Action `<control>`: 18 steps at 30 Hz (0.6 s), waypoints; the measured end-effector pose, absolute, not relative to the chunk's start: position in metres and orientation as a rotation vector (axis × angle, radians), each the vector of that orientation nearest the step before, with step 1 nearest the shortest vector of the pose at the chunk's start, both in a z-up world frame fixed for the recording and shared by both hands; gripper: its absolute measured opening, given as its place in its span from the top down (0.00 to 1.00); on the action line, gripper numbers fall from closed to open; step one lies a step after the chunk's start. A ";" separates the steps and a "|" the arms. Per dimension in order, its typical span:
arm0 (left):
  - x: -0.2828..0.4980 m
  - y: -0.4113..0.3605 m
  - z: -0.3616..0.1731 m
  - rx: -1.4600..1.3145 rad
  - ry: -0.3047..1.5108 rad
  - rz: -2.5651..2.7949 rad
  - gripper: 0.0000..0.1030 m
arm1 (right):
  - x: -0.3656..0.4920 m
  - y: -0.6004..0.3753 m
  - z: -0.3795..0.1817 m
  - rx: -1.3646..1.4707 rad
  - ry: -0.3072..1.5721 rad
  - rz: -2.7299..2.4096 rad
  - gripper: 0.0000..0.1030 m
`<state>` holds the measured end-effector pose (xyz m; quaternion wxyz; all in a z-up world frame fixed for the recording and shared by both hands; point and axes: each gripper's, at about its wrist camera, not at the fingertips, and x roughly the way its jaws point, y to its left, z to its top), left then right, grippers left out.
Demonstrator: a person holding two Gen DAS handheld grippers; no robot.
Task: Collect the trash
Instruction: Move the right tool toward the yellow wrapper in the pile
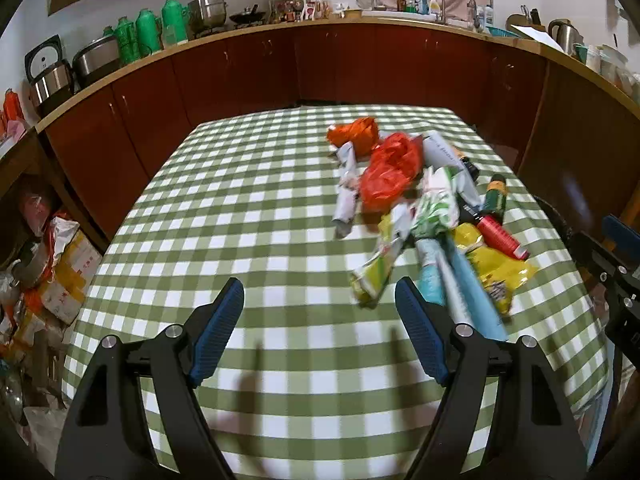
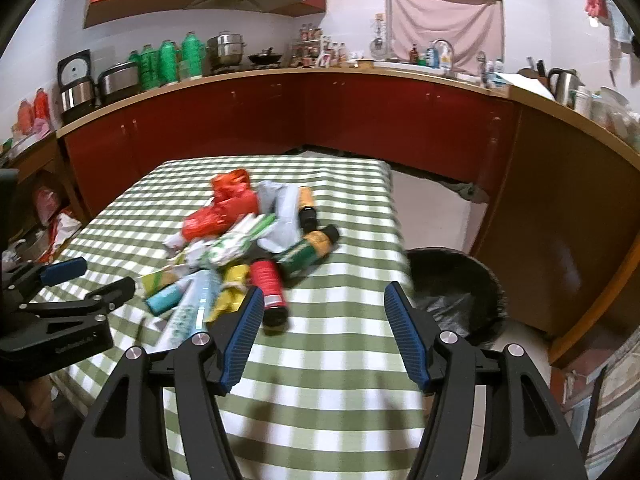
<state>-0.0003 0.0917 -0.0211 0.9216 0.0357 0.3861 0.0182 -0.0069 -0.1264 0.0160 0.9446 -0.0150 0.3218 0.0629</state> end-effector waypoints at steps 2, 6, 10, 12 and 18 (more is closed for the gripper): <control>0.000 0.100 -0.025 0.059 0.810 0.042 0.26 | -0.006 -0.117 0.015 -0.029 0.663 0.147 0.42; 0.002 0.112 -0.032 0.036 0.834 0.049 0.26 | -0.004 -0.099 0.011 -0.046 0.674 0.177 0.43; 0.004 0.116 -0.034 0.023 0.841 0.046 0.26 | 0.001 -0.086 0.005 -0.051 0.693 0.195 0.48; 0.004 0.116 -0.035 0.025 0.841 0.041 0.26 | 0.003 -0.083 0.002 -0.047 0.708 0.204 0.53; 0.008 0.115 -0.040 0.008 0.852 0.022 0.26 | 0.007 -0.077 -0.008 -0.036 0.754 0.246 0.77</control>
